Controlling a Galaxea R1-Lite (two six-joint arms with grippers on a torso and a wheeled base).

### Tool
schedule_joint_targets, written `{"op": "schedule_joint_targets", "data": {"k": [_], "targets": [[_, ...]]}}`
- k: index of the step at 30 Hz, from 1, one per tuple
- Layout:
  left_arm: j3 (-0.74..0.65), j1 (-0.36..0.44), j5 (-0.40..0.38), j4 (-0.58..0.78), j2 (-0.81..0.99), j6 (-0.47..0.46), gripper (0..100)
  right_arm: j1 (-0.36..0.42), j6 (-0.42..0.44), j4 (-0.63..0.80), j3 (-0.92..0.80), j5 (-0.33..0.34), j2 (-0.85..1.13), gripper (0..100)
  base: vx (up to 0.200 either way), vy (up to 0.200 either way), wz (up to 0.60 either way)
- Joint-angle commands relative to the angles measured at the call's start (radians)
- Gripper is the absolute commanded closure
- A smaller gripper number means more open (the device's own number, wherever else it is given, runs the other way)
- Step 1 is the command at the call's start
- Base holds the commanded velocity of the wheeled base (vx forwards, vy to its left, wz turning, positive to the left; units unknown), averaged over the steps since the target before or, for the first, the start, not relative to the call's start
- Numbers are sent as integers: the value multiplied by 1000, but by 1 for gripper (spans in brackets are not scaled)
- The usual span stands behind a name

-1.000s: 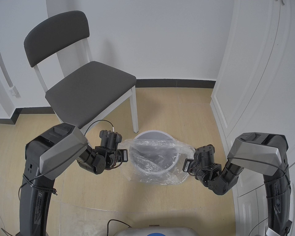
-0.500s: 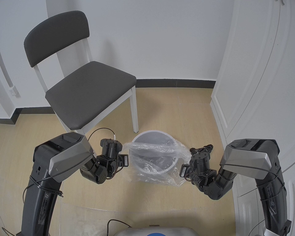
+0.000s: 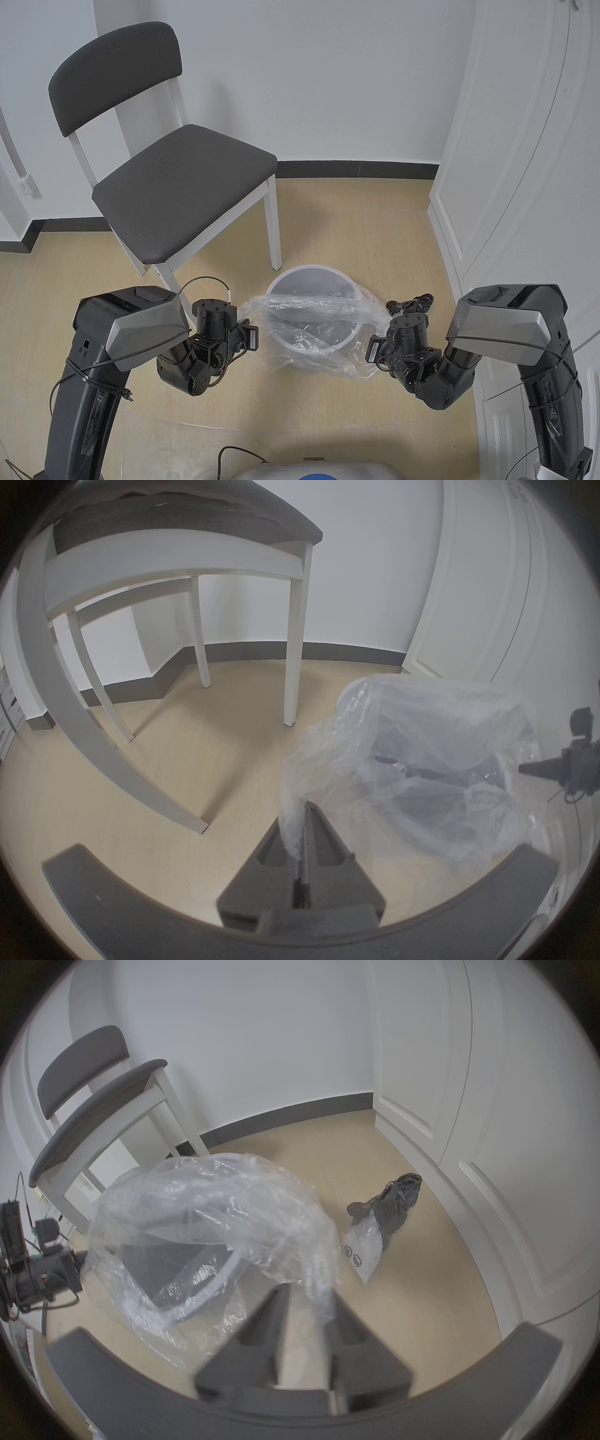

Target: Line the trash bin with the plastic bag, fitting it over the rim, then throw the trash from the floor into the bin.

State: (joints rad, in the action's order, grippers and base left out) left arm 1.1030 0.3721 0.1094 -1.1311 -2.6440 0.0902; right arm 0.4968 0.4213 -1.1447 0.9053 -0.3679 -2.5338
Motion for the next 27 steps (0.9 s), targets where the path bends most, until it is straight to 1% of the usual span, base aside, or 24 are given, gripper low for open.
{"op": "schedule_joint_targets", "data": {"k": [1, 4, 5, 7, 8, 10, 11, 13, 14, 16, 19, 23, 24, 26, 27], "targets": [[-8, -4, -4, -10, -13, 0, 100, 0, -2, -12, -34, 3, 37, 0, 0, 0, 0], [-8, -4, -7, -10, -14, 0, 100, 0, -9, -12, -74, 9, 63, 0, 0, 0, 0], [-9, -6, -7, -10, -16, 0, 100, -4, -33, -10, -111, 21, 95, 0, 0, 0, 0], [-9, -6, -8, -10, -16, 0, 100, -9, -45, -12, -125, 33, 109, 0, 0, 0, 0], [-8, -6, -11, -10, -19, 0, 100, -17, -50, -12, -163, 86, 147, 0, 0, 0, 0], [-8, -6, -11, -10, -19, 0, 100, -34, -47, -15, -204, 162, 182, 0, 0, 0, 0], [-8, -6, -11, -10, -19, 0, 100, -40, -45, -17, -218, 188, 193, 0, 0, 0, 0], [-8, -7, -11, -12, -19, 0, 100, -75, -41, -20, -272, 317, 236, 0, 0, 0, 0], [-8, -7, -11, -12, -19, 0, 100, -90, -41, -20, -287, 354, 248, 0, 0, 0, 0], [-8, -7, -11, -10, -19, 2, 100, -144, -47, -20, -336, 474, 282, 0, 0, 0, 0], [-9, -7, -11, -10, -19, 0, 100, -185, -53, -20, -352, 544, 302, 0, 0, 0, 0], [-12, -7, -11, -9, -17, -1, 100, -207, -53, -20, -350, 546, 325, 0, 0, 0, 0], [-12, -7, -11, -9, -17, -1, 0, -207, -53, -20, -348, 546, 328, 0, 0, 0, 0], [-22, -7, -11, -10, -16, -3, 0, -201, -45, -21, -327, 532, 328, 0, 0, 0, 0], [-25, -9, -13, -10, -16, -3, 0, -196, -45, -21, -318, 512, 325, 0, 0, 0, 0]]}}
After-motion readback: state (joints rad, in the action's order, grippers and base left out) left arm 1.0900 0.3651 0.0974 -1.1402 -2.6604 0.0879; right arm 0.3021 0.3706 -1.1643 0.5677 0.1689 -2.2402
